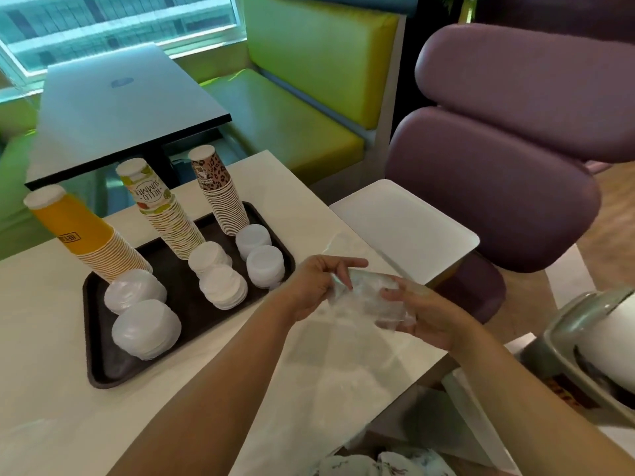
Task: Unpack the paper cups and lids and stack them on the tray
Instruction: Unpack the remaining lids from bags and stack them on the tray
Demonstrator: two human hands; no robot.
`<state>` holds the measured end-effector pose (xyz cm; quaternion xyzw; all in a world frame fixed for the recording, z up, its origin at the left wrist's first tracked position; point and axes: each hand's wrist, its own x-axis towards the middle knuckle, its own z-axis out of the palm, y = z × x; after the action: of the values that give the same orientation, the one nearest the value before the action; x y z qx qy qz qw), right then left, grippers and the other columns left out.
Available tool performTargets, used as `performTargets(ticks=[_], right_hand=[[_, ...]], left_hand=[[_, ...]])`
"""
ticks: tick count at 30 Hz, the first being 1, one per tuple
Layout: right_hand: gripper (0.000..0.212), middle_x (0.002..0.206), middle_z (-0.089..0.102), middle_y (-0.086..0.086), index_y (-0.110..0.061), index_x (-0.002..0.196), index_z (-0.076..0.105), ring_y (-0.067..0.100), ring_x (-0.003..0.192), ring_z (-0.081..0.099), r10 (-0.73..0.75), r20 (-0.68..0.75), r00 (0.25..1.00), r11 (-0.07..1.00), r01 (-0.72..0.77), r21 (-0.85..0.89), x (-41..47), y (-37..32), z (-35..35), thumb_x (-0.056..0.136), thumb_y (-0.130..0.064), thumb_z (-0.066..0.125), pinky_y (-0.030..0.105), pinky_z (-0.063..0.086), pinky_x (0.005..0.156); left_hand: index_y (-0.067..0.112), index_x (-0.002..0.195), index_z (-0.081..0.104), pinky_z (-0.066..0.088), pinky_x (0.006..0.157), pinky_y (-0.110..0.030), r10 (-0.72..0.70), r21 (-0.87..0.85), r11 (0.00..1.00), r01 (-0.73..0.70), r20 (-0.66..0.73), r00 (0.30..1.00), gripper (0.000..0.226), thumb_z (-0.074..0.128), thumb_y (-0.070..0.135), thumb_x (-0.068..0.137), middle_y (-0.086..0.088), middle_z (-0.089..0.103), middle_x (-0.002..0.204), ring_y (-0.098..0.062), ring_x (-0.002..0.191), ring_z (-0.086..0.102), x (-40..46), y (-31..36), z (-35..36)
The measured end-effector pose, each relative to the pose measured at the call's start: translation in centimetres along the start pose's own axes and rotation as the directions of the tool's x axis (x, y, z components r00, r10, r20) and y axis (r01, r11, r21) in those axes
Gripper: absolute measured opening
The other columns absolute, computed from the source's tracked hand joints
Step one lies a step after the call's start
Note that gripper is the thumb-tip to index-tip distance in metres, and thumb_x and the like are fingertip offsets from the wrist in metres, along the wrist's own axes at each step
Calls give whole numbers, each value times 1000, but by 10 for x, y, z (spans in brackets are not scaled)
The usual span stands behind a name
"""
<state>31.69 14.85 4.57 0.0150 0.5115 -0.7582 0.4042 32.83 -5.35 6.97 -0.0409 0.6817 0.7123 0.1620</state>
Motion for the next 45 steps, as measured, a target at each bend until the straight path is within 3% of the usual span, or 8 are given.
performTargets(ticks=[6,9,16,22,29,34,38,45], right_hand=[[45,105,67,8,-5,122,58,16,86,69,-213,-225,951,975,191,-115,-13,-6,-32,77,-5,66,25,58,66],[45,107,67,12,-4,119,60,19,90,67,-311,-292,904,941,248,-232,-24,-8,-47,75,-6,69,26,58,72],[41,99,68,13,-6,108,64,25,90,65,-389,-446,806,921,340,-189,-63,-10,-88,68,-7,71,33,57,75],[25,102,67,9,-15,99,65,23,90,65,-341,-619,708,931,345,-117,-108,-2,-129,82,2,63,26,58,63],[22,95,64,3,-16,97,64,18,85,62,-348,-799,491,920,342,-190,-168,11,-187,85,1,61,26,57,67],[24,110,64,10,-22,97,68,27,103,56,-436,-863,254,900,110,-422,-205,23,-229,84,-3,65,25,48,75],[23,108,61,8,-16,103,69,21,98,52,-592,-797,119,777,-177,-604,-212,20,-246,87,-1,62,10,36,68],[16,94,55,7,-12,97,72,27,94,51,-651,-665,367,350,-633,-691,-159,43,-282,82,-12,69,30,33,81]], left_hand=[[11,107,64,53,76,-38,-144,-183,972,150,42,989,31,36,20,99,-18,50,99,-26,81,55,20,8,25],[16,118,58,56,82,-36,-195,57,980,193,44,980,32,52,37,94,-7,56,109,-25,92,61,35,12,48],[9,107,63,58,80,-31,-51,473,881,-12,121,991,28,72,18,82,-2,64,92,-20,88,64,68,6,101],[10,98,65,58,71,-29,-35,528,845,-90,223,974,21,74,15,80,-14,66,93,-27,90,66,101,-10,163],[16,85,65,55,87,-45,-98,437,895,-87,383,918,15,74,5,79,-9,67,79,-24,85,65,139,-32,251],[12,86,67,55,80,-36,-48,541,818,-196,404,913,9,73,8,80,-8,67,79,-20,76,65,159,-60,304],[16,111,62,44,93,-30,115,712,460,-531,545,830,38,77,16,76,-7,48,122,-18,105,49,165,-76,330],[10,116,55,47,92,-37,37,730,224,-645,655,754,40,72,14,80,-8,31,132,-27,110,48,165,-101,350]])
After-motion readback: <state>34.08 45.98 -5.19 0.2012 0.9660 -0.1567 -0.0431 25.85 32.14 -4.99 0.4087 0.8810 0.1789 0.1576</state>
